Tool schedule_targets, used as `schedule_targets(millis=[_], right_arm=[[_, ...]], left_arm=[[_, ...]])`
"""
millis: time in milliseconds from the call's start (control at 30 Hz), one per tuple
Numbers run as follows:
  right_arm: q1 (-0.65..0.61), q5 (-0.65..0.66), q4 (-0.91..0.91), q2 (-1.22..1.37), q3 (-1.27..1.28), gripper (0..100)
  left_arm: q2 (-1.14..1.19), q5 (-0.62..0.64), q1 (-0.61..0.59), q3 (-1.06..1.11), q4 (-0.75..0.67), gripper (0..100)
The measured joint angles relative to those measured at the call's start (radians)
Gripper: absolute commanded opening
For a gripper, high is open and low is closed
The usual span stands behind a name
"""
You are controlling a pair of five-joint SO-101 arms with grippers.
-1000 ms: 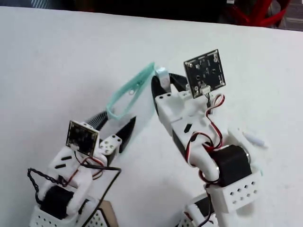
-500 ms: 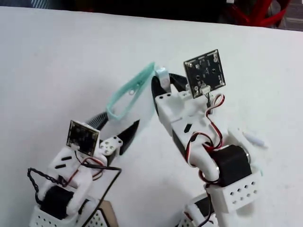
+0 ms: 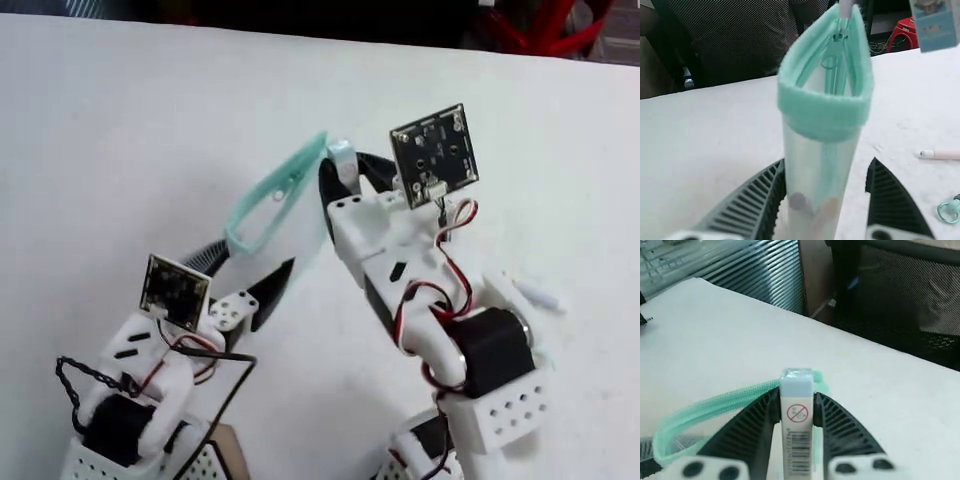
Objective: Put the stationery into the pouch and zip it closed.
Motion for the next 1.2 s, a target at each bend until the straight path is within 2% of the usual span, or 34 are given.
schedule_targets(millis=[167, 333, 467, 1200], right_arm=[[-0.121, 0.0, -0.003, 0.044, -0.137, 1.8], [-0.216, 0.0, -0.031, 0.193, -0.227, 1.8], [-0.218, 0.0, -0.032, 0.295, -0.232, 1.8], [-0.175, 0.0, -0.005, 0.298, -0.135, 2.2]], left_arm=[[0.0, 0.0, 0.0, 0.0, 0.0, 26], [0.0, 0.0, 0.0, 0.0, 0.0, 26], [0.0, 0.0, 0.0, 0.0, 0.0, 26], [0.0, 0.0, 0.0, 0.0, 0.0, 26]])
